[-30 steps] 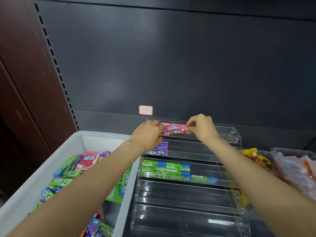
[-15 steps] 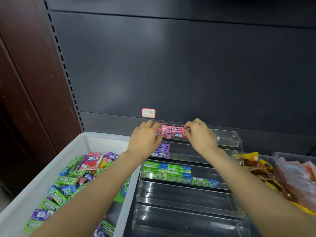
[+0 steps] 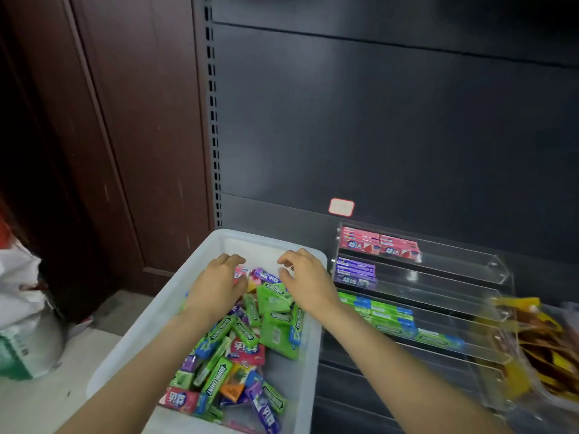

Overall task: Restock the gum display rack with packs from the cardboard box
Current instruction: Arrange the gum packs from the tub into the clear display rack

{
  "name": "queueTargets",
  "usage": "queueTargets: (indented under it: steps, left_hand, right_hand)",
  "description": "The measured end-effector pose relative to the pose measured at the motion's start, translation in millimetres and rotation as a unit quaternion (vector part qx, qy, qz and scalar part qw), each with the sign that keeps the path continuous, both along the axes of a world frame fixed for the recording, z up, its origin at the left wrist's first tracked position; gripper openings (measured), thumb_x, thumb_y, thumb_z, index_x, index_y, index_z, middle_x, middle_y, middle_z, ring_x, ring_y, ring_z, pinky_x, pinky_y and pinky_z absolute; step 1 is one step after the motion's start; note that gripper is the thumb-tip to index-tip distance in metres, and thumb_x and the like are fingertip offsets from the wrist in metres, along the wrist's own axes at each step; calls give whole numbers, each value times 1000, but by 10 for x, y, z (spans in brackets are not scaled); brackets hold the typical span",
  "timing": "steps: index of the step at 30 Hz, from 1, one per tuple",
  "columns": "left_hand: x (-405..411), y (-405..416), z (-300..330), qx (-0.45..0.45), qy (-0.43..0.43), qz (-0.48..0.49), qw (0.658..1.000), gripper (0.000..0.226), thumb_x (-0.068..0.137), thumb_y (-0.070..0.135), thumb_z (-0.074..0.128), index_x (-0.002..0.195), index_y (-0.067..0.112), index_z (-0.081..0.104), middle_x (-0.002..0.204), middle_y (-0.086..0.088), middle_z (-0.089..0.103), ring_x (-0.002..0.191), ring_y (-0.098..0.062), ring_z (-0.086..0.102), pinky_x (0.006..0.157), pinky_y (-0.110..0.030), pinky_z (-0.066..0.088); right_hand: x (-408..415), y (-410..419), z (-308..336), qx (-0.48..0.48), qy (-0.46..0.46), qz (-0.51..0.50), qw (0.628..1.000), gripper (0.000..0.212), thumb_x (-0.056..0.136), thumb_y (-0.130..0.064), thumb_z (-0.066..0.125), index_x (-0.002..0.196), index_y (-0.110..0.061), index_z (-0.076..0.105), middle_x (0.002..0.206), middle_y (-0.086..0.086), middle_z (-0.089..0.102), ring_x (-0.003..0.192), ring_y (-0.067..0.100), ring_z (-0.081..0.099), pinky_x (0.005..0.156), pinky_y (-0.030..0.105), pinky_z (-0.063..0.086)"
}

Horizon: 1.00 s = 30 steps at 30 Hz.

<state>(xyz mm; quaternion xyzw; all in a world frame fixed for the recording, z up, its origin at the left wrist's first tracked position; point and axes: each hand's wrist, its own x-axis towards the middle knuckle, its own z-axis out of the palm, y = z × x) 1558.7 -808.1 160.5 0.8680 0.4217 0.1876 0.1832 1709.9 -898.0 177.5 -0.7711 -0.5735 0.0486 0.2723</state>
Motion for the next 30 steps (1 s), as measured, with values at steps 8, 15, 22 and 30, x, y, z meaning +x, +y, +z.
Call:
queueTargets:
  steps: [8,15,22,30]
  left_hand:
    - [-56,584,-370,-29,101,-97,990,49,96,27,45,143,16,34,148,-3,35,133,-22,35,106,-29,30]
    - [41,821,-464,-1,186,-134,973,48,98,33,36,144,18,30,152,-3,28,142,-20,19,116,-32,15]
    - [53,843,-488,2,239,-151,959,51,100,37,26,148,21,22,155,-3,20,144,-22,13,116,-35,9]
    - [52,848,-518,17,231,-161,959,52,98,40,31,146,23,23,154,-2,24,142,-22,18,115,-35,12]
  right_hand:
    - [-88,682,-507,-163,22,-31,986,39,95,-22,49,133,-15,45,128,9,51,121,24,47,100,40,41]
    - [-62,988,-711,-217,23,0,976,45,99,-19,41,144,-15,34,141,10,42,130,24,39,109,36,32]
    - [-87,1101,-808,-216,11,-41,976,42,96,-13,45,138,-18,45,124,9,47,119,25,45,102,39,40]
    - [-39,1095,-795,-216,-53,-66,973,16,89,-7,56,103,-13,53,103,7,61,95,27,59,79,40,50]
